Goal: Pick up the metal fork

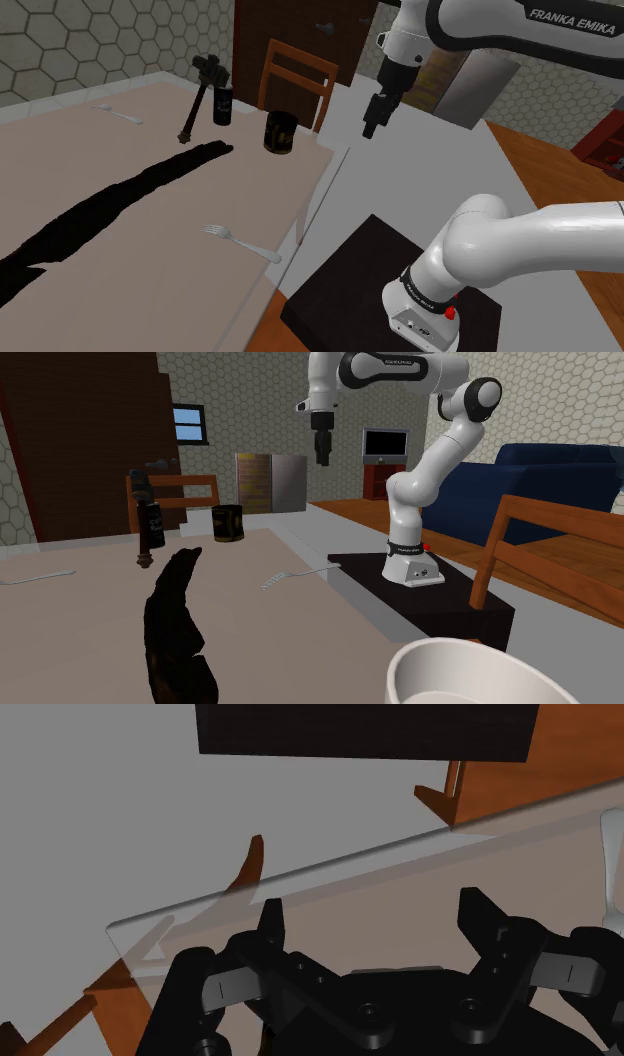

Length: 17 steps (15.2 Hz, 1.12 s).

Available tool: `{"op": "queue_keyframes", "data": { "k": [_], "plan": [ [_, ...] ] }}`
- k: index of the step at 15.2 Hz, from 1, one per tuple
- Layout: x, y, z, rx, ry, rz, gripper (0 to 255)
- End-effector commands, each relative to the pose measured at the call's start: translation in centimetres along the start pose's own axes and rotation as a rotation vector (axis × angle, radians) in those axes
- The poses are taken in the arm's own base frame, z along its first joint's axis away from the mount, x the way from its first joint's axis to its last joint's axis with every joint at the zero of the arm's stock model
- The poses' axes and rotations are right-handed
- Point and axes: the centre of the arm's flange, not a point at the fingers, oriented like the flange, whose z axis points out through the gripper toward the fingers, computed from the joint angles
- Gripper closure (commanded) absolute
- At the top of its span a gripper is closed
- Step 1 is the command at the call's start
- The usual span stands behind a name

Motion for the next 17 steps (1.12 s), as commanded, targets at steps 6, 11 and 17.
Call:
{"op": "queue_keyframes", "data": {
  "k": [6, 11, 17],
  "plan": [
    [2.4, -5.2, 3.3, 0.007, -0.018, -0.034, 0],
    [4.6, -10.5, 6.6, 0.014, -0.035, -0.068, 0],
    [6.9, -17.0, 10.6, 0.022, -0.057, -0.109, 0]
  ]
}}
